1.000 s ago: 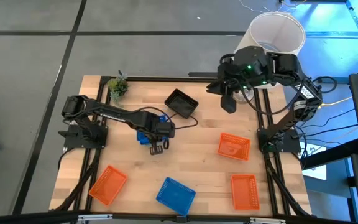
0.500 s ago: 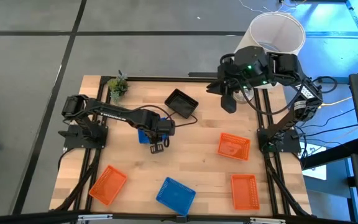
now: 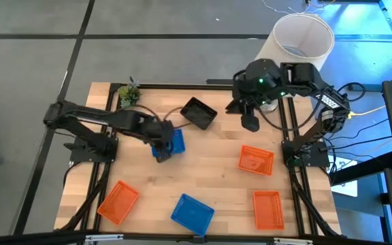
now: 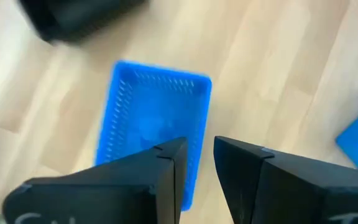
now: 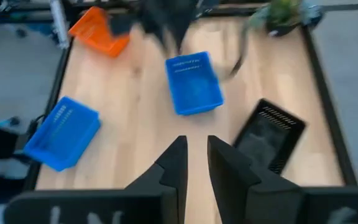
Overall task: Stack baskets by color
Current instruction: Stack the bottom blue bin on the stacked blue bins
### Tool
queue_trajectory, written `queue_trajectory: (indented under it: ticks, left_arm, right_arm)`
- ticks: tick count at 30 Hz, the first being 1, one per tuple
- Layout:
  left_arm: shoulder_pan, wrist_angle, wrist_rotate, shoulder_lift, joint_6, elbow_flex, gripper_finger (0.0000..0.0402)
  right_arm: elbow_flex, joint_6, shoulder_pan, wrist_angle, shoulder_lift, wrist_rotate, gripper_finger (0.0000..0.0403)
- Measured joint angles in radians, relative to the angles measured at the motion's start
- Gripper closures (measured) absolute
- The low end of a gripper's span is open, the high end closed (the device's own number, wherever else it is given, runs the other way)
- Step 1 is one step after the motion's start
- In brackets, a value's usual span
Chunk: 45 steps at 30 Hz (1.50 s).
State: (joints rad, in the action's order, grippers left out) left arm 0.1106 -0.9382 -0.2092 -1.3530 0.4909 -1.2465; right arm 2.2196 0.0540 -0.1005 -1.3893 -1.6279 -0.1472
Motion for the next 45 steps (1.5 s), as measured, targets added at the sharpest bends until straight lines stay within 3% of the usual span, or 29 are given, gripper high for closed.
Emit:
queue_trajectory:
  ticks: [6, 21, 29, 40, 45]
  left_arm:
    - [0.098, -0.026, -0.119, 0.171, 0.032, 0.0, 0.033]
    - [0.371, -0.102, -0.121, 0.407, 0.053, 0.0, 0.033]
    - [0.461, -0.127, -0.13, 0.433, 0.052, 0.0, 0.033]
    - [0.516, -0.128, -0.13, 0.433, 0.05, 0.0, 0.033]
    - [0.527, -0.128, -0.13, 0.433, 0.051, 0.0, 0.033]
  right_arm:
    - [-0.068, -0.088, 0.116, 0.03, -0.007, -0.004, 0.0341]
    - [-0.257, -0.476, 0.443, 0.24, -0.131, -0.009, 0.0341]
    - [-0.264, -0.676, 0.471, 0.269, -0.241, -0.037, 0.0341]
    - [-0.264, -0.779, 0.47, 0.29, -0.407, -0.132, 0.034]
    - [-0.264, -0.785, 0.466, 0.296, -0.443, -0.168, 0.0364]
